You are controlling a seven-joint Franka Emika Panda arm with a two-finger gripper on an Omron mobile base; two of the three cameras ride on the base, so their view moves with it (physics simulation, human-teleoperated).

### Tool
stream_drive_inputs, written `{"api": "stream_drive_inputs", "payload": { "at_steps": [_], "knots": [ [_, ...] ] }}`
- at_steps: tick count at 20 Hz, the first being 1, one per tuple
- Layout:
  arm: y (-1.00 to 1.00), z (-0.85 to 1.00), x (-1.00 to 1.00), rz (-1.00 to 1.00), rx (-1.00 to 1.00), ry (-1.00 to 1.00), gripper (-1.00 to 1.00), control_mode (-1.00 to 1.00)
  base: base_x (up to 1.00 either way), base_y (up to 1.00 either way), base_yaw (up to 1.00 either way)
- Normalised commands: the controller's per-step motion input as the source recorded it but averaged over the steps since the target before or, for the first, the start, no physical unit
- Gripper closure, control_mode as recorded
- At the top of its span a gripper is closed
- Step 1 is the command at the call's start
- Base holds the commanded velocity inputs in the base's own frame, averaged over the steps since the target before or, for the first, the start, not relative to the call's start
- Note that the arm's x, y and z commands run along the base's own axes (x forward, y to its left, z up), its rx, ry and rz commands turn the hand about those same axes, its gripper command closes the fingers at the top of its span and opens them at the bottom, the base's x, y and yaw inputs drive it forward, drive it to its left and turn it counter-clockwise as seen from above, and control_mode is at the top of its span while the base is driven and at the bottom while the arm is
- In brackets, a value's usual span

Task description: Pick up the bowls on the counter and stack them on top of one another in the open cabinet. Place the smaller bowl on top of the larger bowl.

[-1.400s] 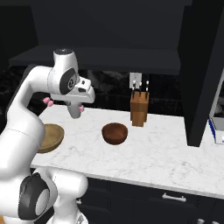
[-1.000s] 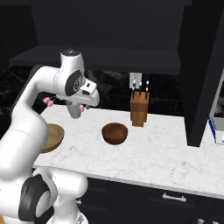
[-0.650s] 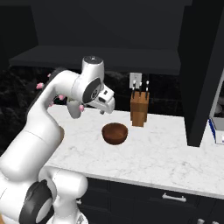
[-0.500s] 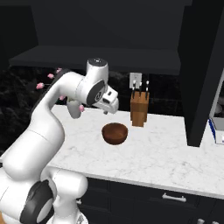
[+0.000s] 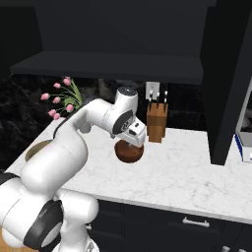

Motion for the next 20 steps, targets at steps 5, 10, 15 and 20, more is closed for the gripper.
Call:
{"api": "stream_drive_inputs", "payload": {
  "at_steps": [5, 10, 15, 20],
  "knots": [
    [-0.16, -0.63, 0.26, -0.4, 0.12, 0.17, -1.0, -1.0, 0.0, 0.0, 0.0],
    [0.0, -0.3, 0.52, -0.2, 0.04, 0.14, -1.0, -1.0, 0.0, 0.0, 0.0],
    [-0.03, -0.37, 0.3, -0.09, 0.0, 0.11, -1.0, -1.0, 0.0, 0.0, 0.0],
    [-0.09, -0.38, 0.05, -0.03, 0.0, 0.02, -1.0, -1.0, 0.0, 0.0, 0.0]
  ]
}}
